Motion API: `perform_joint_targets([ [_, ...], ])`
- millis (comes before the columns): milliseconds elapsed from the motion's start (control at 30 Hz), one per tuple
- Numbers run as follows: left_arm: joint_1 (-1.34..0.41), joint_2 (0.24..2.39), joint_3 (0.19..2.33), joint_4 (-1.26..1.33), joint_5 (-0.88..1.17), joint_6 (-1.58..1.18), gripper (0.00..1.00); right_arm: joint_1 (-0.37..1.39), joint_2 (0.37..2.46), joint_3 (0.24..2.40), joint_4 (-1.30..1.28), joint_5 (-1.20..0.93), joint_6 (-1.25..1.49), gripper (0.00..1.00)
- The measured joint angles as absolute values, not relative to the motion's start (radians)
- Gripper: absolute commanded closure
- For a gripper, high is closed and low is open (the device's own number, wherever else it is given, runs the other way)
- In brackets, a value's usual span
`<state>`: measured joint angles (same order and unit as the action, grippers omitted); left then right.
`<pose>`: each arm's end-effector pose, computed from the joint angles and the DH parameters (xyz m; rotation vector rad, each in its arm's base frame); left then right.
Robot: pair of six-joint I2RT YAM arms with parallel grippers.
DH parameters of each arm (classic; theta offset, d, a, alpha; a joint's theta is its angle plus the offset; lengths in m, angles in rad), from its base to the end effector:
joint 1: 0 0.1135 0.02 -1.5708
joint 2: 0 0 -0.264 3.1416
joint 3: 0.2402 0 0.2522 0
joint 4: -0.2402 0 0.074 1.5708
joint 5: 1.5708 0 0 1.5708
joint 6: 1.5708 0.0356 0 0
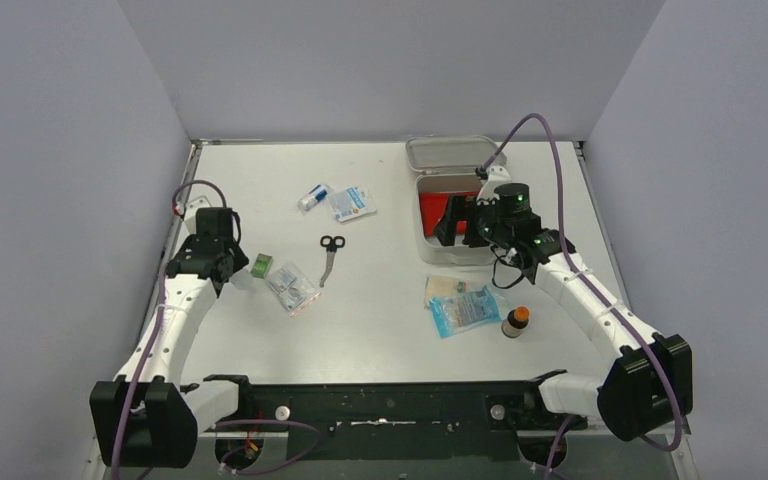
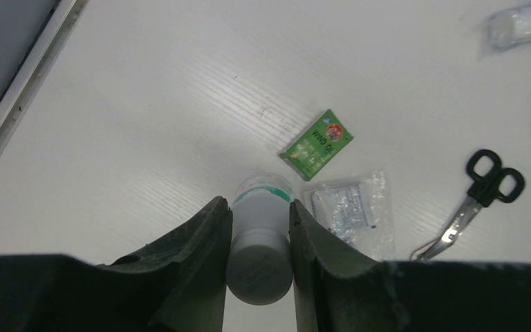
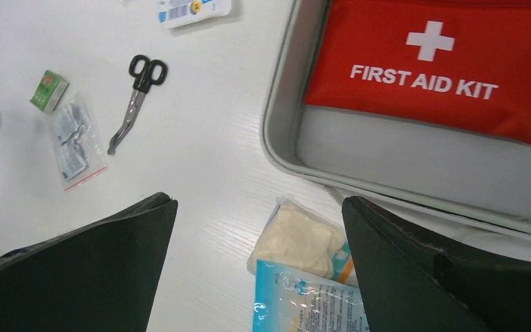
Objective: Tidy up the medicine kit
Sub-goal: Pick up the pill bottle at the center of the board.
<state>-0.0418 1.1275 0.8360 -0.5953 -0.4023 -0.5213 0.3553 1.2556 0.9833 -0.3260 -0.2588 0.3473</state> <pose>0.2265 0.0045 0.2563 -0.7301 2.2620 0.2299 0.2592 0.1059 0.2953 -0.1617 2.2215 0.6757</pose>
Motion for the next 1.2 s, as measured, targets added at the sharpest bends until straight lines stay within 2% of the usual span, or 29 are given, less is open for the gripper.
perform_joint_targets([
  [200, -0.039, 1.042, 0.888, -0.553, -0.228, -0.497, 1.0, 0.362, 1.228, 0.899, -0.204, -0.354, 0.416, 0.07],
  [333, -0.038, 0.979, 0.887, -0.456, -0.012, -0.504, 1.0, 0.383, 1.228, 0.876, -0.092, -0.406, 0.504, 0.05],
  [633, -0.049, 0.937, 0.743, 0.049, 0.364, -0.755, 1.0, 0.544, 1.272, 0.89, 0.088, -0.432, 0.659, 0.0],
  [833, -0.118, 0.998, 0.672, 0.233, 0.454, -0.9, 1.0, 0.693, 1.323, 0.981, 0.086, -0.422, 0.389, 0.02],
  [1200, -0.263, 1.06, 0.667, 0.32, 0.48, -0.957, 1.0, 0.769, 1.328, 1.023, 0.089, -0.424, -0.228, 0.05],
])
